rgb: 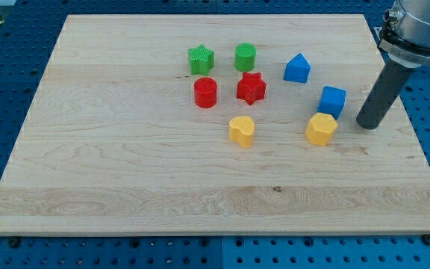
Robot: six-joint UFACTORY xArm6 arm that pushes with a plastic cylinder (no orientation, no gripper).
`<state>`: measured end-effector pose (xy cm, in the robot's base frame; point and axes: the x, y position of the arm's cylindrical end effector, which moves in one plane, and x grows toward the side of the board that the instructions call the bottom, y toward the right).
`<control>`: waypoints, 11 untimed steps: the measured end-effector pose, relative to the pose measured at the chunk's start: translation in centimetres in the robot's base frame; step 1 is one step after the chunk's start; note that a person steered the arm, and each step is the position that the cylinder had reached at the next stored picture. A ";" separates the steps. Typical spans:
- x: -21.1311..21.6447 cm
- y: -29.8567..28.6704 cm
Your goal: Push the blue cube to the middle of the green star and the green circle
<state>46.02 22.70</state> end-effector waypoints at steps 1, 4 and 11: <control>-0.7 -0.2; -2.6 -5.9; -12.8 -16.4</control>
<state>33.17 6.31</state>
